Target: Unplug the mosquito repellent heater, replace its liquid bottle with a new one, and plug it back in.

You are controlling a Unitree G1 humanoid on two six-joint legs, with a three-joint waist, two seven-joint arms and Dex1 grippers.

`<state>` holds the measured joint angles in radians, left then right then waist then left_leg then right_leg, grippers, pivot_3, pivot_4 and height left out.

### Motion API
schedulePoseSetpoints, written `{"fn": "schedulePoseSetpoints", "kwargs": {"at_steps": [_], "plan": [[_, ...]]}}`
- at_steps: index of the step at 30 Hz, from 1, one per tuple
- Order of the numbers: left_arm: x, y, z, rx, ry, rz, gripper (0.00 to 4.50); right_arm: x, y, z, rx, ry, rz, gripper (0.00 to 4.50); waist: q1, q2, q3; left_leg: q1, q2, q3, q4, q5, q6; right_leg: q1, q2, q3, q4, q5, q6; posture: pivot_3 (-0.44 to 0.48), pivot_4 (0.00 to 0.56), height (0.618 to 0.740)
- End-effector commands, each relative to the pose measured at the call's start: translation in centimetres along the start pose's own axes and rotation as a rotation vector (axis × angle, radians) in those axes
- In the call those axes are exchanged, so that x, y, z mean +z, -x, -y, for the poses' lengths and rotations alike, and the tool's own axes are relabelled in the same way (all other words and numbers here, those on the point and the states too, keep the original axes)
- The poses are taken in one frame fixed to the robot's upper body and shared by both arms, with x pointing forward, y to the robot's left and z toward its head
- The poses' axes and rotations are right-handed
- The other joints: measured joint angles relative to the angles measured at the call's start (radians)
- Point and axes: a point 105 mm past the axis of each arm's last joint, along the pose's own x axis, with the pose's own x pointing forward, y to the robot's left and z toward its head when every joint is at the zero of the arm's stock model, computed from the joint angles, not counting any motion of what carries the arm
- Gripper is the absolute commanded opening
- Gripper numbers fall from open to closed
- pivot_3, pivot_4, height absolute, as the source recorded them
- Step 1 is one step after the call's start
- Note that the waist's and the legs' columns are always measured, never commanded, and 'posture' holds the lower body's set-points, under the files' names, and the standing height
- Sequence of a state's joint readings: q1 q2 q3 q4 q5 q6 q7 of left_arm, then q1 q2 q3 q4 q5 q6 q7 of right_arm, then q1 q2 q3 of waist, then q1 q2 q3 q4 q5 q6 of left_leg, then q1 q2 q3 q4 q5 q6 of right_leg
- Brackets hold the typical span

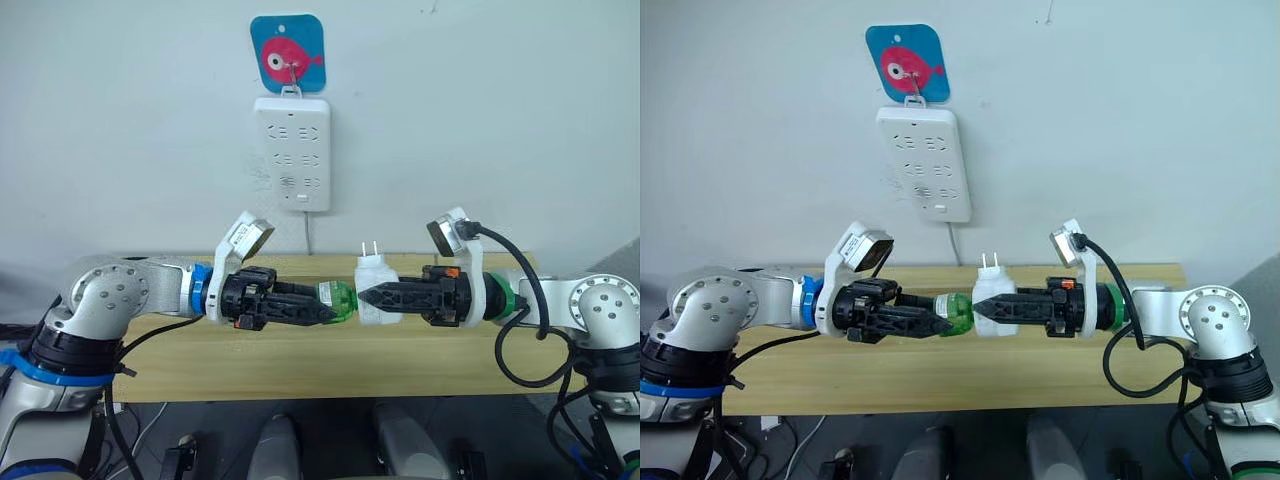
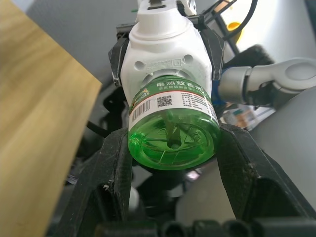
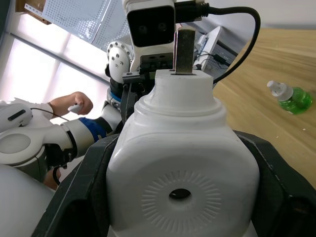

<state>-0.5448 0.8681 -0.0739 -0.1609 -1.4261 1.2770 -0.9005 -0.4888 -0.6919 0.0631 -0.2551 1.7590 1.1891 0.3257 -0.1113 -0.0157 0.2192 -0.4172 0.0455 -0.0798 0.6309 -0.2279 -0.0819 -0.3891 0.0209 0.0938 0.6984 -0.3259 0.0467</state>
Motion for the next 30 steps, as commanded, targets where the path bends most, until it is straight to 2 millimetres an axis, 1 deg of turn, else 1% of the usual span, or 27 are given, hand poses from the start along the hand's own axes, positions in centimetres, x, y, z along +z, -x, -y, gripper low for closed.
{"fn": "schedulePoseSetpoints", "kwargs": {"at_steps": [1,3,6,12,19,24,26,27,28,29,30], "plan": [[1.8,2.9,0.3,0.072,0.001,0.111,2.21,0.2,1.5,1.0,-0.091,0.002,0.012,3.03,0.001,0.000,0.000,0.000,0.000,0.000,0.000,0.000,0.000,0.000,0.000,0.000,0.000,0.000,0.000,-0.120,0.203,0.729],[1.9,3.5,0.1,0.087,0.030,0.135,2.21,0.2,1.6,1.0,-0.094,0.003,0.013,3.03,0.001,0.000,0.000,0.000,0.000,0.000,0.000,0.000,0.000,0.000,0.000,0.000,0.000,0.000,0.000,-0.119,0.202,0.729],[1.4,4.3,-0.2,0.093,0.085,0.158,2.21,0.2,1.6,1.0,-0.094,0.002,0.015,3.03,0.000,0.000,0.000,0.000,0.000,0.001,0.000,0.000,0.000,0.000,0.000,0.001,0.000,0.000,0.000,-0.118,0.201,0.729],[1.0,5.2,-0.4,0.082,0.152,0.197,2.21,0.2,1.6,1.0,-0.092,0.002,0.013,3.03,0.003,0.000,0.000,0.000,0.000,0.000,0.000,0.000,0.000,0.000,-0.001,0.001,0.000,0.000,0.000,-0.120,0.202,0.729],[0.2,5.7,-0.4,0.088,0.192,0.186,2.21,0.1,1.8,1.0,-0.093,0.004,0.006,3.03,0.002,0.000,0.000,0.000,0.000,0.000,0.000,0.000,0.000,-0.001,-0.001,0.000,0.000,0.000,0.000,-0.121,0.202,0.729],[0.0,5.4,-0.2,0.088,0.165,0.163,2.21,0.2,1.9,1.1,-0.101,0.008,0.008,3.03,0.002,-0.001,0.001,0.000,-0.001,0.002,0.000,0.000,0.000,-0.001,-0.001,0.001,0.000,0.000,0.000,-0.120,0.204,0.729],[0.0,5.3,-0.6,0.123,0.121,0.155,2.21,0.2,2.1,1.4,-0.133,0.016,0.014,3.03,0.003,-0.001,0.001,0.000,-0.001,0.002,0.000,0.000,0.000,-0.001,-0.002,0.001,-0.001,0.000,0.000,-0.117,0.205,0.729],[0.0,5.3,-0.9,0.154,0.085,0.149,2.21,0.2,2.4,2.0,-0.173,0.027,0.014,3.03,0.003,-0.001,0.001,0.000,-0.001,0.002,0.000,0.000,0.000,-0.001,-0.002,0.001,-0.001,0.000,0.000,-0.115,0.205,0.729],[0.0,5.2,-1.4,0.192,0.035,0.139,2.21,0.2,2.7,2.9,-0.239,0.042,0.012,3.03,0.004,-0.001,0.001,0.000,-0.001,0.001,0.000,0.000,0.000,-0.001,-0.001,0.001,0.000,0.000,0.000,-0.113,0.205,0.729],[-0.1,5.1,-1.9,0.231,-0.026,0.123,2.21,0.0,3.2,4.2,-0.331,0.058,0.006,3.03,0.004,-0.001,0.001,0.000,-0.001,0.002,-0.001,0.000,0.000,-0.001,-0.001,0.001,0.000,0.000,0.000,-0.113,0.205,0.729],[-0.4,4.9,-2.5,0.276,-0.105,0.091,2.21,-0.3,4.0,5.9,-0.451,0.078,-0.019,3.03,0.005,-0.001,0.001,0.000,-0.001,0.002,-0.001,0.000,0.000,-0.001,-0.001,0.001,0.000,0.000,0.000,-0.113,0.206,0.729]]}}
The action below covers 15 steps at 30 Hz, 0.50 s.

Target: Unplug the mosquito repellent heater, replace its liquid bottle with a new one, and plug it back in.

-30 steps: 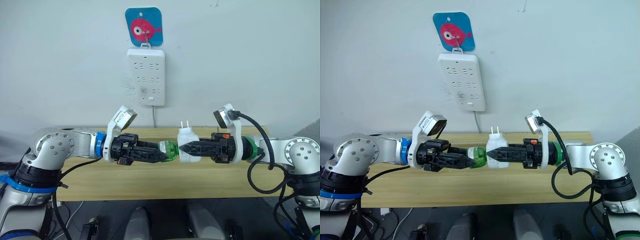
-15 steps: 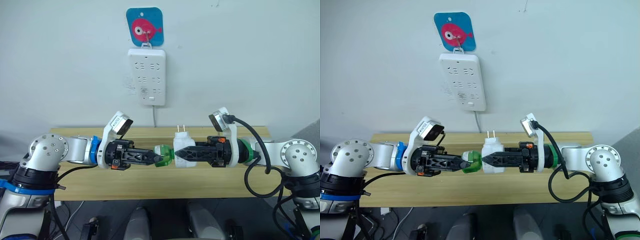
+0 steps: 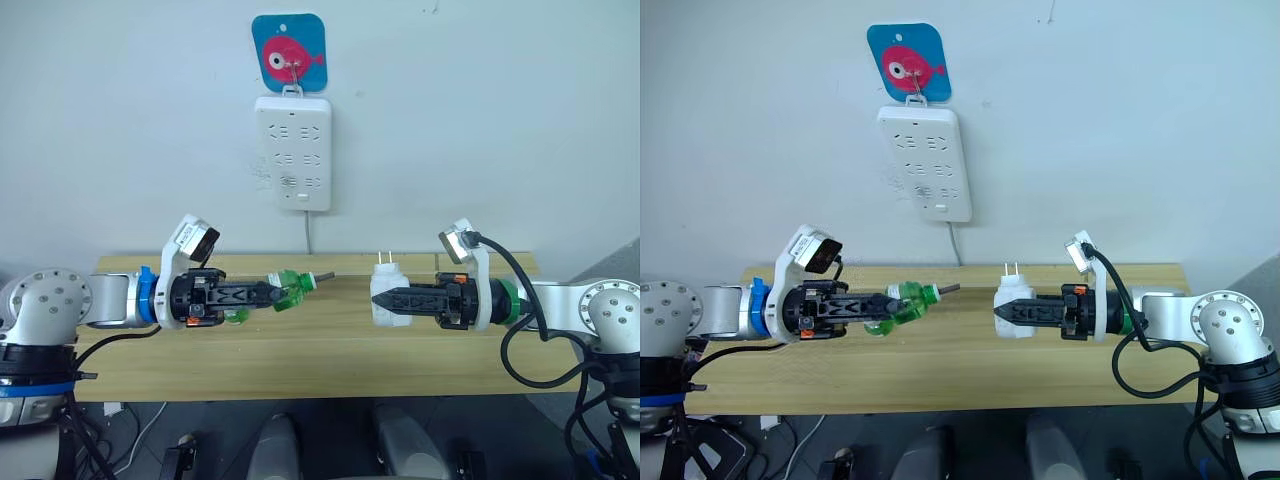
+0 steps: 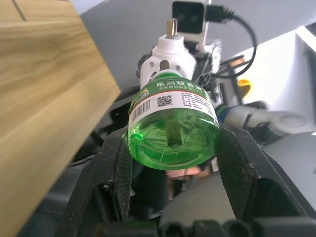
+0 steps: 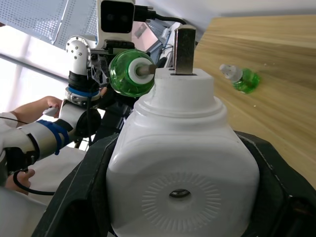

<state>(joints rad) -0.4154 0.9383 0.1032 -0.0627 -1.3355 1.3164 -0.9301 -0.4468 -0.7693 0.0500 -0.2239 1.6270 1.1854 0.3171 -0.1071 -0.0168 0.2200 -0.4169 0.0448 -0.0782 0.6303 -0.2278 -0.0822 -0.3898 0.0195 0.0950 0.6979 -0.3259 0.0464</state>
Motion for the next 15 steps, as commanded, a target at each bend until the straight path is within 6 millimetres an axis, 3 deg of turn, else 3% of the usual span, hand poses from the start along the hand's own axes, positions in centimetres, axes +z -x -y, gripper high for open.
{"fn": "schedulePoseSetpoints", "kwargs": {"at_steps": [1,3,5,10,15], "plan": [[-0.4,-0.8,-0.9,0.091,-0.274,-0.052,2.21,-0.2,1.6,4.9,-0.348,0.094,-0.020,3.03,0.002,0.000,0.000,0.000,0.000,0.000,0.000,0.000,0.000,0.000,0.000,0.000,0.000,0.000,0.000,-0.113,0.207,0.729],[-1.4,-1.4,-1.7,0.121,-0.403,-0.103,2.21,-0.7,3.4,9.3,-0.625,0.178,-0.066,3.03,0.004,0.000,0.000,0.000,-0.001,0.002,0.000,0.000,0.000,0.000,-0.001,0.001,0.000,0.000,0.000,-0.115,0.209,0.729],[-1.9,-1.8,-2.3,0.144,-0.483,-0.112,2.21,-1.5,5.0,12.0,-0.805,0.284,-0.149,3.03,0.011,0.000,0.000,0.000,-0.002,0.003,0.000,0.000,0.000,-0.001,-0.002,0.002,-0.001,0.000,0.000,-0.115,0.211,0.729],[-2.5,-2.9,-2.7,0.140,-0.633,-0.132,2.21,-3.6,7.1,15.5,-0.989,0.319,-0.375,3.03,0.017,0.000,0.002,0.000,-0.001,0.004,0.000,0.000,0.000,-0.002,-0.002,0.003,0.000,0.000,0.000,-0.113,0.216,0.729],[-2.5,-3.8,-2.9,0.140,-0.744,-0.127,2.21,-4.0,8.1,17.3,-1.034,0.322,-0.434,3.03,0.020,0.000,0.002,-0.001,-0.002,0.004,0.000,0.000,0.000,-0.001,-0.002,0.003,0.000,0.000,0.000,-0.109,0.215,0.729]]}}
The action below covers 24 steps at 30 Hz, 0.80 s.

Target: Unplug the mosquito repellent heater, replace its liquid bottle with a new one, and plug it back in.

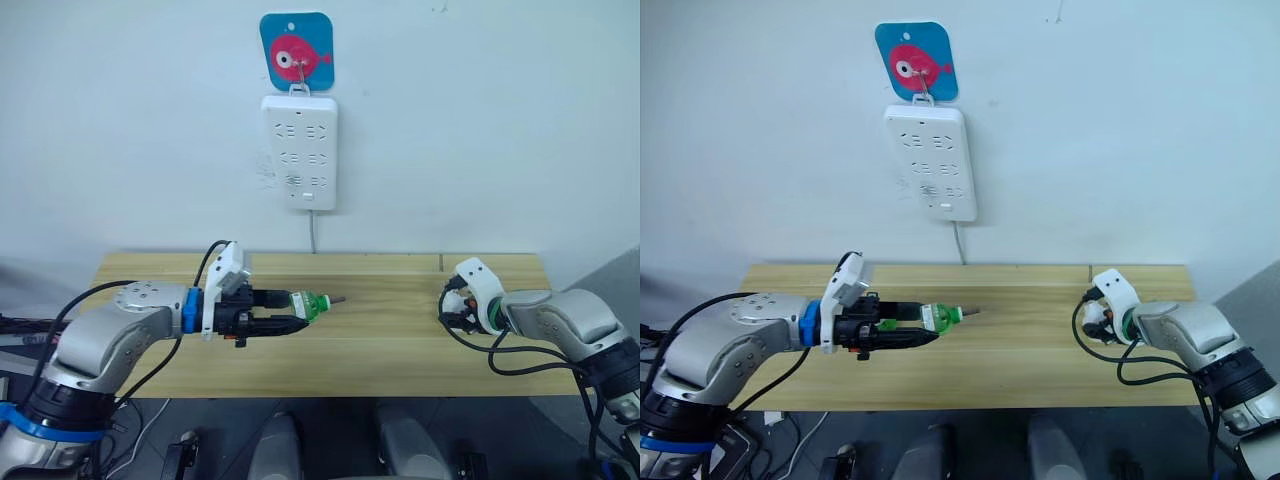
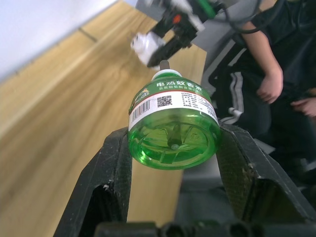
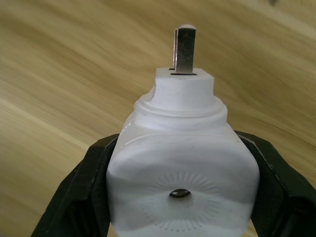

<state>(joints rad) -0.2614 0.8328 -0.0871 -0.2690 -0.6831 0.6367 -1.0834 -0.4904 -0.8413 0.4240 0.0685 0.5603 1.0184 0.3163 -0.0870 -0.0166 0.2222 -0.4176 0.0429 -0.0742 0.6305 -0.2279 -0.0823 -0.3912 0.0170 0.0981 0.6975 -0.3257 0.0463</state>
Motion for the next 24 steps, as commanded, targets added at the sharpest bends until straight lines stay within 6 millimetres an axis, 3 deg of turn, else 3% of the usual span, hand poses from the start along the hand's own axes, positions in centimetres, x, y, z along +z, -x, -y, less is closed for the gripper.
{"fn": "schedulePoseSetpoints", "kwargs": {"at_steps": [1,7,8,11,13,17,20,24], "plan": [[0.5,-0.4,0.4,-0.007,-0.109,0.008,2.21,0.2,-0.2,1.2,-0.028,0.007,-0.009,3.03,-0.001,0.000,0.000,0.000,0.000,0.000,0.000,0.000,0.000,0.000,0.000,0.000,0.000,0.000,0.000,-0.109,0.214,0.729],[0.9,-0.9,0.0,0.015,-0.156,0.048,2.21,-0.2,-0.4,1.7,-0.025,-0.035,-0.033,3.03,-0.001,0.000,0.000,0.000,0.000,-0.001,0.000,0.000,0.000,0.000,0.000,-0.001,0.000,0.000,0.000,-0.120,0.212,0.729],[0.9,-1.0,-0.1,0.018,-0.162,0.056,2.21,-0.2,-0.3,1.9,-0.037,-0.045,-0.027,3.75,-0.001,0.000,0.000,0.000,0.000,-0.001,0.000,0.000,0.000,0.000,0.000,-0.001,0.000,0.000,0.000,-0.122,0.211,0.729],[0.7,-1.3,0.8,-0.035,-0.253,0.049,2.21,0.9,0.9,2.6,-0.055,-0.070,0.025,4.47,-0.002,0.000,0.000,0.000,0.000,-0.001,0.000,0.000,0.000,0.001,0.000,-0.001,0.001,0.000,0.000,-0.123,0.210,0.729],[1.0,-1.6,0.7,-0.016,-0.269,0.087,2.21,1.8,2.4,2.6,-0.047,-0.091,0.069,4.50,-0.002,0.001,0.000,0.001,0.000,-0.001,0.000,0.000,0.000,0.001,0.000,-0.001,0.001,0.000,0.000,-0.129,0.210,0.729],[2.0,-2.1,0.0,0.073,-0.341,0.197,2.21,3.6,5.4,0.2,0.086,-0.086,0.190,4.50,0.000,0.001,0.000,0.000,0.000,-0.002,0.000,0.000,0.000,0.002,0.000,-0.002,0.000,0.000,0.000,-0.137,0.211,0.729],[3.1,-3.0,0.4,0.119,-0.526,0.282,2.21,7.0,8.4,-3.5,0.299,-0.139,0.419,4.50,-0.002,0.001,0.000,0.001,0.000,-0.002,0.000,0.000,0.000,0.002,0.000,-0.002,0.000,0.000,0.000,-0.148,0.211,0.729],[5.2,-3.2,-0.4,0.321,-0.623,0.475,2.21,8.9,11.2,-7.2,0.512,-0.283,0.667,4.50,-0.001,0.001,0.000,0.001,0.000,-0.003,0.001,0.000,0.000,0.003,0.000,-0.002,0.001,0.000,0.000,-0.161,0.211,0.729]]}}
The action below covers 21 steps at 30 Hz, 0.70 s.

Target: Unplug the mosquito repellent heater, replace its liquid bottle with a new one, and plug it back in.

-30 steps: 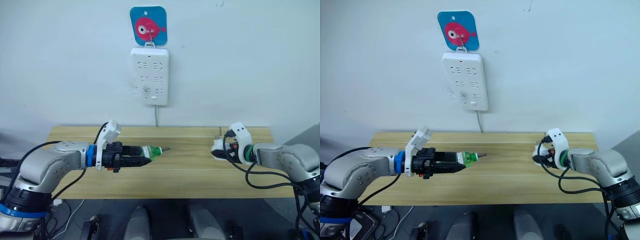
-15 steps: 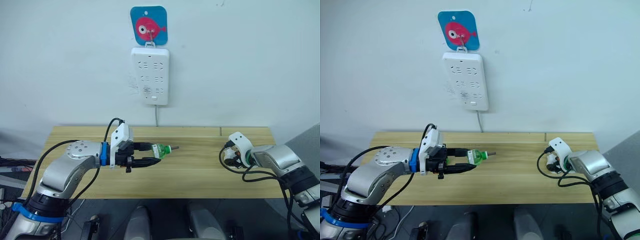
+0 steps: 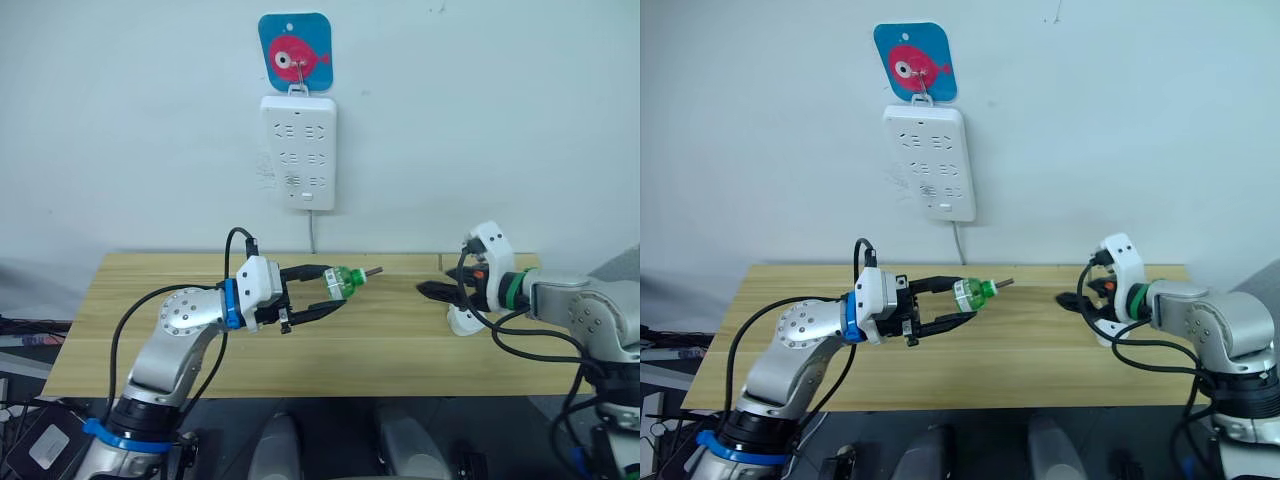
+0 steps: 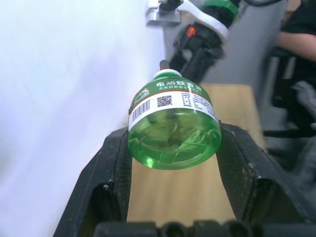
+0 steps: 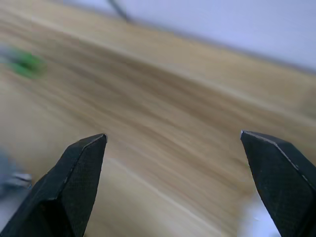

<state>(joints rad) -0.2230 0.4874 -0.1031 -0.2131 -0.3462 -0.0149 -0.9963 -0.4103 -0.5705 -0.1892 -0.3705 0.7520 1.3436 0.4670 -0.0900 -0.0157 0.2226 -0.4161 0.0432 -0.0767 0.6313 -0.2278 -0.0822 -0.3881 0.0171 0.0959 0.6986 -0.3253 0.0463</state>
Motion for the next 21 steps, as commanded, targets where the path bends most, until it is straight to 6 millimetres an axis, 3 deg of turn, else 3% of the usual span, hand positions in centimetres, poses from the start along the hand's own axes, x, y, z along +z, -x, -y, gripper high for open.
{"fn": "schedulePoseSetpoints", "kwargs": {"at_steps": [1,5,10,21], "plan": [[1.5,-0.3,-1.8,0.215,-0.152,0.119,2.21,2.2,1.1,-3.6,0.148,-0.099,0.266,4.50,0.002,-0.001,0.000,0.000,0.000,-0.001,0.000,0.000,0.000,0.001,0.000,-0.001,0.000,0.000,0.000,-0.160,0.210,0.729],[1.6,-1.1,-1.7,0.282,-0.195,0.156,2.21,4.1,2.2,-5.8,0.266,-0.212,0.521,4.50,0.000,0.000,0.000,-0.001,-0.002,-0.001,0.001,0.000,0.000,0.001,-0.001,0.000,0.000,0.000,0.001,-0.161,0.207,0.729],[2.0,-1.6,-2.0,0.331,-0.212,0.187,2.21,4.5,2.1,-7.2,0.346,-0.289,0.543,4.50,-0.008,0.000,0.000,-0.001,-0.002,0.000,0.003,0.000,0.000,0.001,-0.001,0.001,0.001,0.001,0.002,-0.166,0.206,0.729],[2.5,-2.6,-1.2,0.310,-0.199,0.224,2.21,6.1,-0.8,-9.1,0.385,-0.360,0.559,4.50,-0.048,0.000,0.000,-0.001,-0.002,-0.001,0.002,0.000,0.000,0.001,-0.001,0.000,0.002,0.001,0.002,-0.163,0.205,0.729]]}}
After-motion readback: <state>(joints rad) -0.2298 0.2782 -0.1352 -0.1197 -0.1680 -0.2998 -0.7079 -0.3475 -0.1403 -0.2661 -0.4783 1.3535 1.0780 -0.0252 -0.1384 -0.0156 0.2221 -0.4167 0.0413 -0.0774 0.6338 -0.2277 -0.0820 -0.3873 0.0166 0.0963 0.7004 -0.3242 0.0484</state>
